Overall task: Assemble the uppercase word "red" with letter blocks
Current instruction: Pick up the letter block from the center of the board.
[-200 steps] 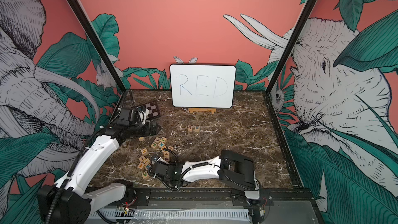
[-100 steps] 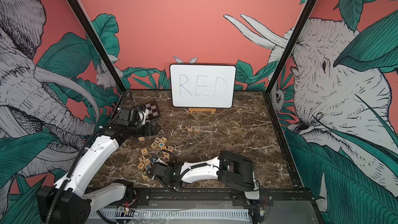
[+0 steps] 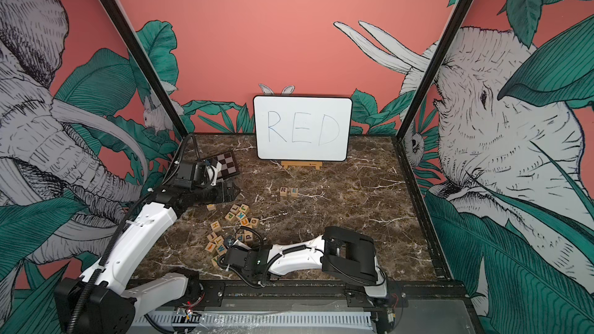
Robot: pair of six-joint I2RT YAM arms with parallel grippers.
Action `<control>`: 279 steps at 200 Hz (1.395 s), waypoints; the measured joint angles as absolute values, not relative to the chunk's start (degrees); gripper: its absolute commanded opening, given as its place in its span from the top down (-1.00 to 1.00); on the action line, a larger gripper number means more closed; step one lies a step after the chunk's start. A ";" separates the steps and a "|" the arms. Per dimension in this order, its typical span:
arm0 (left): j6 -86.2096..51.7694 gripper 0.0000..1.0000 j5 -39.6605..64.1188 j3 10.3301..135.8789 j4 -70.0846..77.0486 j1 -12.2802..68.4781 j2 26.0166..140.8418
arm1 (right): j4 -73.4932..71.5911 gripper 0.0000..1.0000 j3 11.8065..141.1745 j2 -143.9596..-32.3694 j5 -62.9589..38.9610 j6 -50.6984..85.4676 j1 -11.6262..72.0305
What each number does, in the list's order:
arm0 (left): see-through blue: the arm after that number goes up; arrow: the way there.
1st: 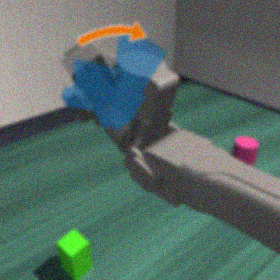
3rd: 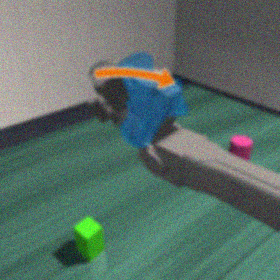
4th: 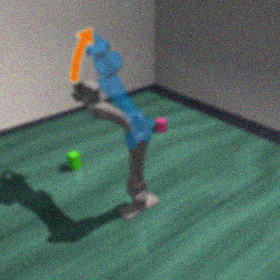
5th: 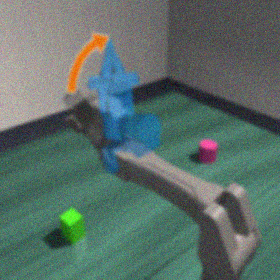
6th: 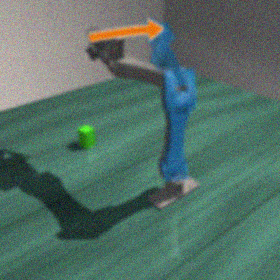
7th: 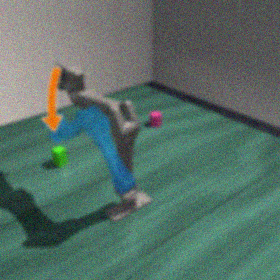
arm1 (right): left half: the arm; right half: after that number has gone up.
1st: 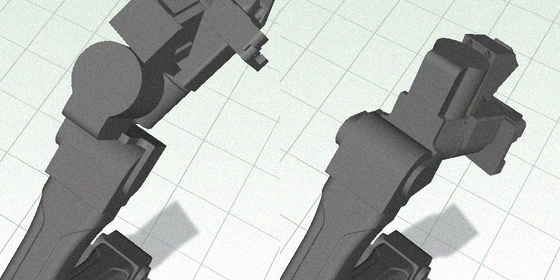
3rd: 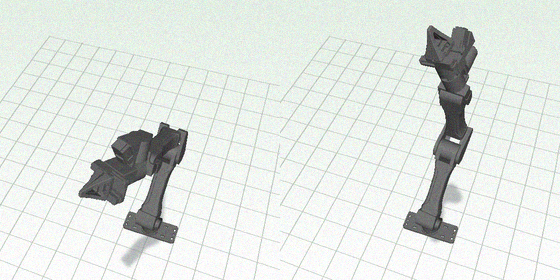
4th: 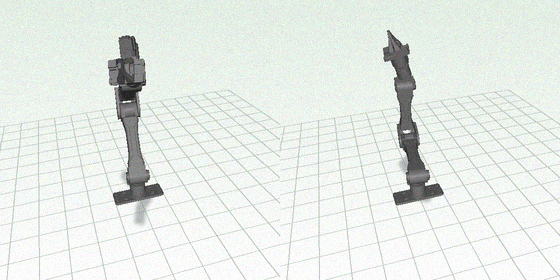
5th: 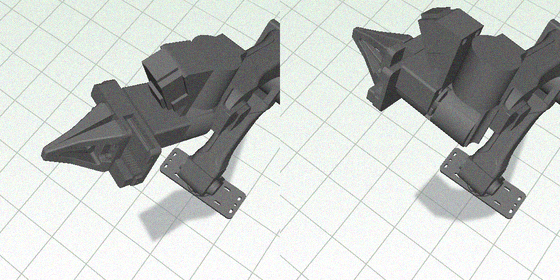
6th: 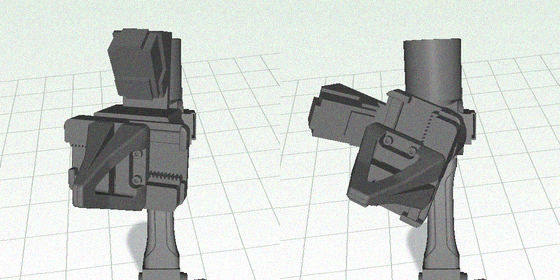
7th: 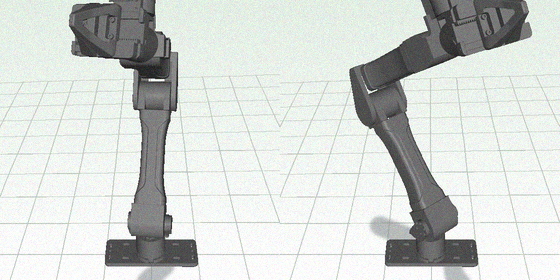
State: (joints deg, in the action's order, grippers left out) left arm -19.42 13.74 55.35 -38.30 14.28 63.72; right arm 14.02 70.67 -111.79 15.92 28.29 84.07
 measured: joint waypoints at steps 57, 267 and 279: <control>-19.42 -0.71 13.23 55.35 -38.30 14.26 63.72 | 13.52 0.09 71.55 -113.38 15.75 28.05 83.83; -20.99 -0.69 16.99 53.49 -33.65 21.82 63.51 | 14.61 0.79 53.49 -77.58 26.04 32.84 81.32; -22.09 -0.64 17.08 52.97 -32.18 24.84 63.51 | 17.74 0.79 52.66 -73.21 27.29 34.46 78.54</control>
